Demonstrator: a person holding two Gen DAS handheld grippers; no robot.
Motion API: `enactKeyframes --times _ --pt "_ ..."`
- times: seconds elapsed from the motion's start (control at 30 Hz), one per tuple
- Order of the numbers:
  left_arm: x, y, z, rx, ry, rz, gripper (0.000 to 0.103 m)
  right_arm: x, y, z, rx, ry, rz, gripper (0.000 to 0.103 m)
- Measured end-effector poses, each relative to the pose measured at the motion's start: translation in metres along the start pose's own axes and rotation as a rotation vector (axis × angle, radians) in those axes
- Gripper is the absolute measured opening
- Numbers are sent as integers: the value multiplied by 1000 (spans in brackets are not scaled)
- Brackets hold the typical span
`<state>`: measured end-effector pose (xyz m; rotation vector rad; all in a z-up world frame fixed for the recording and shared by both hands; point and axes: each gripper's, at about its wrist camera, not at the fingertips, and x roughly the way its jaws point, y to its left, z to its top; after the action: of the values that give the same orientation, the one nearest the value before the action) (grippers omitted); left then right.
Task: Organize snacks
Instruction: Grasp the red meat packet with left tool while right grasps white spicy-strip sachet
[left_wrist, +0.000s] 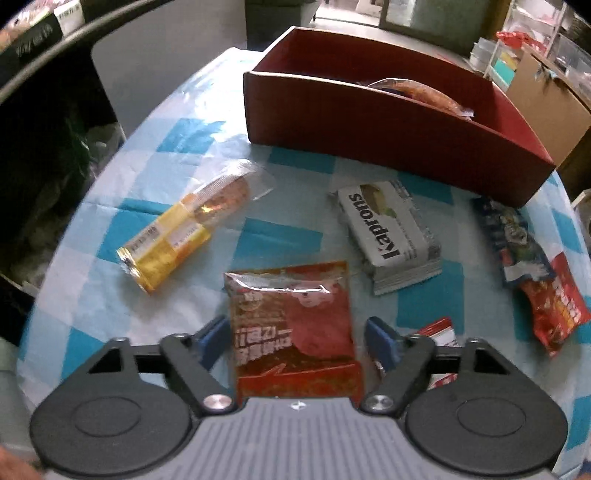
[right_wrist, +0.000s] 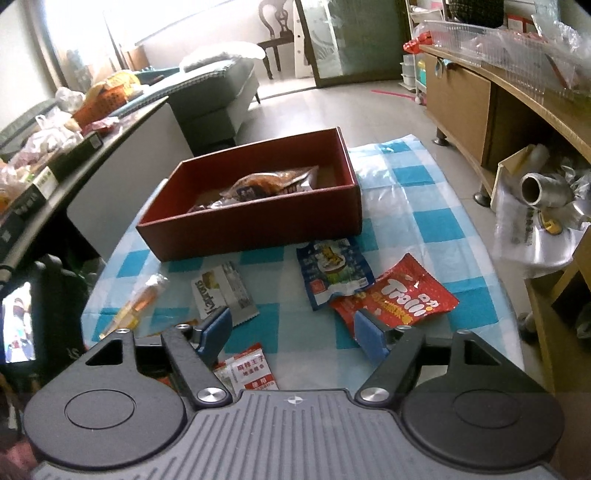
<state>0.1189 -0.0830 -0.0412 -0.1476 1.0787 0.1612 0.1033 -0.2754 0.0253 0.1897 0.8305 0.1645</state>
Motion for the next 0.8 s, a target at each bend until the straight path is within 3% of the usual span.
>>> enactKeyframes --times 0.1,0.27,0.5,0.8 --pt "-5 15 1 1 19 -40 59 -1 -2 0 -4 3 15 74" --pt "-13 38 -5 -10 40 -27 59 2 0 -2 -20 38 48 60" --pt "-37 62 -8 -14 3 -93 59 23 15 -24 -151 166 -4 60" --pt "-33 87 -7 -61 44 -214 59 63 54 -44 -326 314 -30 64"
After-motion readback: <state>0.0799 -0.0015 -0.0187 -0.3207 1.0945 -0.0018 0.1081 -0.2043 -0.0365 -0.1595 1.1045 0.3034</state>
